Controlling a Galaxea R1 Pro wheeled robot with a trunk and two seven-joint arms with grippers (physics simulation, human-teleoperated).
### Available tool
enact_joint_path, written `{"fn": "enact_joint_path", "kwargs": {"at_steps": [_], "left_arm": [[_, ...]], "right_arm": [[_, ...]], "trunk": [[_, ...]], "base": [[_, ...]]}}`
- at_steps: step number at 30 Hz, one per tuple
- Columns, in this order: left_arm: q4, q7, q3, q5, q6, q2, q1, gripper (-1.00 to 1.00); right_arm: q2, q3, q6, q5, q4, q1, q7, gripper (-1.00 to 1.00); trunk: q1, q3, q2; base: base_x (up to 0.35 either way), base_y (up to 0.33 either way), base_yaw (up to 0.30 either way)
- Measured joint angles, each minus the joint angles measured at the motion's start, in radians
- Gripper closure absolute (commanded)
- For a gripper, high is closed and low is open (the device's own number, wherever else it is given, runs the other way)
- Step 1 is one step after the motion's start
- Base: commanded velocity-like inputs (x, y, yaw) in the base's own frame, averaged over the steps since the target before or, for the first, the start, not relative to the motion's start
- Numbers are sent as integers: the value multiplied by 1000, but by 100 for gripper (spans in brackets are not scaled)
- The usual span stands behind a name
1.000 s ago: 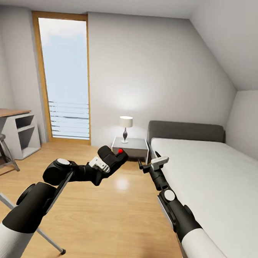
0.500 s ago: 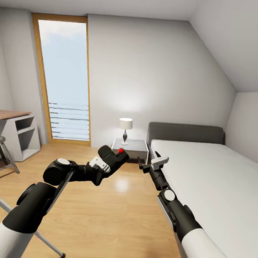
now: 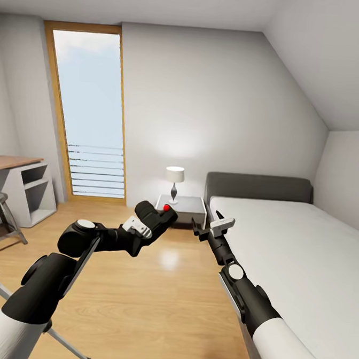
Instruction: Attach the digital camera to the camera tripod in the bedroom.
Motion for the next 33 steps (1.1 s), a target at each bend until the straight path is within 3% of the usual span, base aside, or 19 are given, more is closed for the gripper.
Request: {"fn": "enact_joint_path", "kwargs": {"at_steps": [9, 33], "left_arm": [[-6, 0, 71, -2, -1, 0, 0, 100], [-7, 0, 106, 0, 0, 0, 0, 100]], "right_arm": [[0, 0, -3, 0, 0, 3, 1, -100], [0, 0, -5, 0, 13, 5, 1, -100]], "trunk": [[-35, 28, 63], [-127, 103, 231]], "base": [[0, 0, 0], [0, 0, 0]]}}
